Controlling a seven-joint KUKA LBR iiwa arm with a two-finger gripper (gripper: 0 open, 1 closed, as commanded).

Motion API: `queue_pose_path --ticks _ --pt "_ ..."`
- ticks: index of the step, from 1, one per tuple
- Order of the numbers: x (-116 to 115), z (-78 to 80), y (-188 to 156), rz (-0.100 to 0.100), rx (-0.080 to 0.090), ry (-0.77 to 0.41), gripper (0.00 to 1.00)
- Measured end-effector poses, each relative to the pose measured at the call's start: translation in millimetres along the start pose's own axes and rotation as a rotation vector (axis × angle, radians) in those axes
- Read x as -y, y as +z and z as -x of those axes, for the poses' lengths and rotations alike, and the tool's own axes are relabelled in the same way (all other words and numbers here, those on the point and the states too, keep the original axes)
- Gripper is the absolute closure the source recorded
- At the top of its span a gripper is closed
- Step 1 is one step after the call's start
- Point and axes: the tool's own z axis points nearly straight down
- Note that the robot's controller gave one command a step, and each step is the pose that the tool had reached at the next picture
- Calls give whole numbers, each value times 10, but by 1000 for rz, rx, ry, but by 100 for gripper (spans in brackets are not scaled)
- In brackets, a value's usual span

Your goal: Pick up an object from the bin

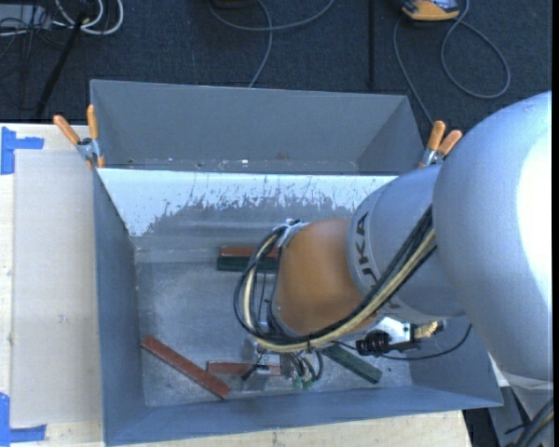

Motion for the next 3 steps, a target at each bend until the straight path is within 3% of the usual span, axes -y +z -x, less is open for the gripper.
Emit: queue_pose_path --ticks 1,2,3 --pt "562 433 -709 -1 10 20 100" --pt "78 244 -1793 4 8 -67 100" --pt "912 363 -1578 -2 -1 -176 100"
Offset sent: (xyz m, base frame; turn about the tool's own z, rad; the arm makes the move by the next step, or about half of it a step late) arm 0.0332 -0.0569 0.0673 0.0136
